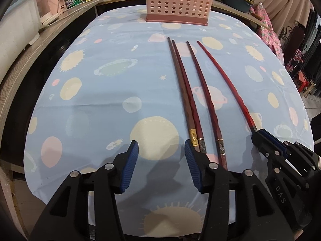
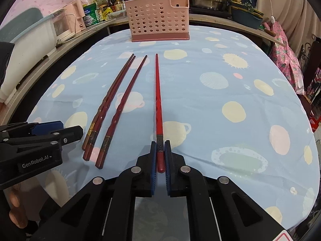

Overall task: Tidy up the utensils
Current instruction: 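Close the right tool on a red chopstick while the left tool closes on a dark red chopstick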

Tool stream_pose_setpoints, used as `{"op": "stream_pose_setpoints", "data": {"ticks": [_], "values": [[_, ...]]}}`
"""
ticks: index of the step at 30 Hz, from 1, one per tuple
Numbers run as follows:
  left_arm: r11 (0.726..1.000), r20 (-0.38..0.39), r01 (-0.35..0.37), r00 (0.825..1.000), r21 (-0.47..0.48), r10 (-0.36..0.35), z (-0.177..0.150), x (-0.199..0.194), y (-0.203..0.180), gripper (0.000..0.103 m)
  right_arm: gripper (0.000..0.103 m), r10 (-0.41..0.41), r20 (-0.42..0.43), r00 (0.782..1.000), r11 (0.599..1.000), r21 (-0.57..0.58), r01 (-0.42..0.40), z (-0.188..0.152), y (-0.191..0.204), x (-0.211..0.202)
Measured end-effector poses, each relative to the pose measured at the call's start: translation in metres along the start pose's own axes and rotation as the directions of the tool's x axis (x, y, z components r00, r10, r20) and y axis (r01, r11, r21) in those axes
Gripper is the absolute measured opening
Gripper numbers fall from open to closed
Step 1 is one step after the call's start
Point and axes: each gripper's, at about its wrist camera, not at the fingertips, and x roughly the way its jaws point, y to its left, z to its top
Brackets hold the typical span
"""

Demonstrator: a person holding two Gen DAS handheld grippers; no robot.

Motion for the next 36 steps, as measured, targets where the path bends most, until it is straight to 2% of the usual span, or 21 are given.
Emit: {"op": "stream_pose_setpoints", "data": {"ticks": [18,27,30,33,35,36], "values": [[0.999,0.01,0.044,0.999,0.027,-0.044,0.003,0.001,-0.019,0.045,0.007,0.004,0.001,1.0,1.0,0.019,-0.004,-0.002,-0.006,-0.002],[0.999,0.004,-0.016,1.0,0.038,0.016,0.002,0.007,-0.017,0.046,0.007,0.006,0.002,1.0,1.0,0.019,-0.006,-0.002,-0.006,-0.001],[0.999,0.003,-0.015,1.0,0.035,0.015,0.002,0.007,-0.016,0.045,0.007,0.007,0.001,1.0,1.0,0.02,-0.007,-0.002,-0.006,-0.001],[0.999,0.006,-0.015,1.0,0.034,0.014,0.002,0.005,-0.015,0.032,0.007,0.007,0.002,1.0,1.0,0.02,-0.007,-0.002,-0.006,-0.001],[0.999,0.006,-0.01,1.0,0.031,0.01,0.002,0.005,-0.014,0.018,0.007,0.007,0.002,1.0,1.0,0.02,-0.007,-0.002,-0.006,-0.001],[1.0,0.005,-0.007,1.0,0.029,0.007,0.002,0.005,-0.013,0.014,0.007,0.009,0.001,1.0,1.0,0.02,-0.009,-0.002,-0.006,-0.001]]}}
